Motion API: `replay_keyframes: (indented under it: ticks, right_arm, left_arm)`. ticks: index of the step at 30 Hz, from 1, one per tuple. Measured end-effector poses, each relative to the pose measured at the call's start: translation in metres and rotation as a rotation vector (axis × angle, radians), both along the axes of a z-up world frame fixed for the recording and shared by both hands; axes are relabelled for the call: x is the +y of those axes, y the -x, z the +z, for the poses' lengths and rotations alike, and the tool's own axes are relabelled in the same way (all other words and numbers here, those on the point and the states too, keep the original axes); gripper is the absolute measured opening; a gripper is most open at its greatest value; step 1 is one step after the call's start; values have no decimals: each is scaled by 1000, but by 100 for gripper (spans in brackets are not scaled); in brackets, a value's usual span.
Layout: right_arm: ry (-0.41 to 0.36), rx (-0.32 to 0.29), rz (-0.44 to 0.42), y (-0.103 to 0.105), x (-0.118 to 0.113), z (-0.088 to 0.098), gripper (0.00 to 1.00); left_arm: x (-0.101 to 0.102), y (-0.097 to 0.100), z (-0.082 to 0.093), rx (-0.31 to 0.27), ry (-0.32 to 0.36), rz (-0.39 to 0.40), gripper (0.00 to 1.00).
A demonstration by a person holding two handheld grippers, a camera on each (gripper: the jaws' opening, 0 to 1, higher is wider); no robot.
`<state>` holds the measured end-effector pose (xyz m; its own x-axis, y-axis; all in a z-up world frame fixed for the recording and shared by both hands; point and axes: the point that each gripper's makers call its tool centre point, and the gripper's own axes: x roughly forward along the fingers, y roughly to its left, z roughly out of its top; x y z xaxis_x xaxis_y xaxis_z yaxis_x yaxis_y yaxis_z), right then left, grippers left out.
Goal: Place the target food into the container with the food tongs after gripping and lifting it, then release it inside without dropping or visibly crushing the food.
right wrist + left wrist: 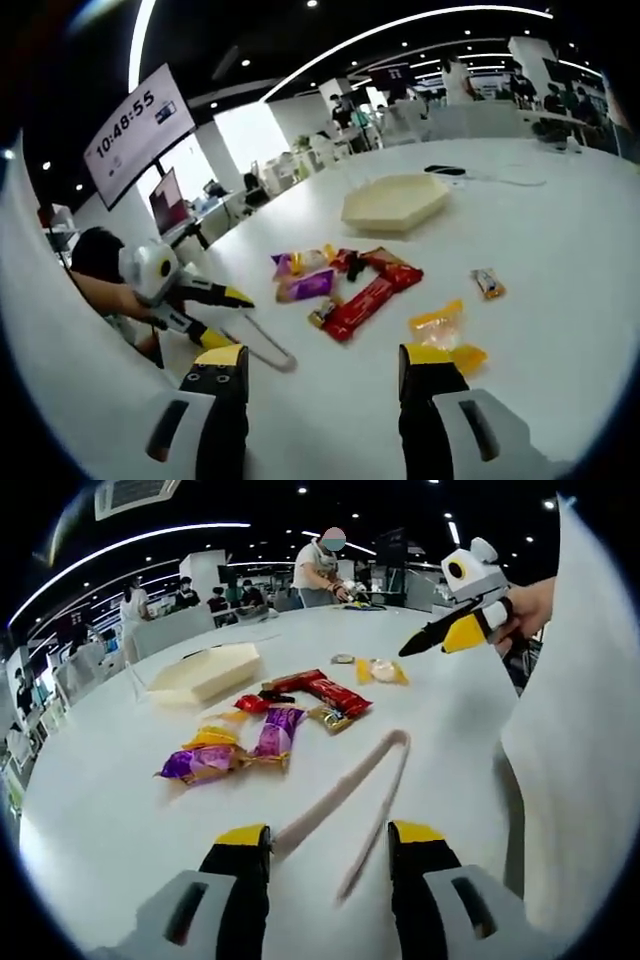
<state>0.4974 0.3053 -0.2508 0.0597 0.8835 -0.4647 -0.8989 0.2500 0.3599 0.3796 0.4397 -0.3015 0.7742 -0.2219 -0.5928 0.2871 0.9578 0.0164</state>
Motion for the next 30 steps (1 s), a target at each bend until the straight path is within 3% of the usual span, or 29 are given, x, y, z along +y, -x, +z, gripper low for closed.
replay_keyframes:
  ticks: [20,26,30]
  right_arm:
    - [-1,28,-15,0,1,-3,58]
    - [-14,41,-16,1,3,-2,58]
    - [-21,46,-21,0,4,0,58]
  left_arm:
    - [-1,4,-12,42,-25,29,38]
    - [5,1,-12,45,-33,98,38]
    - [2,1,-12,34,-36,73,39]
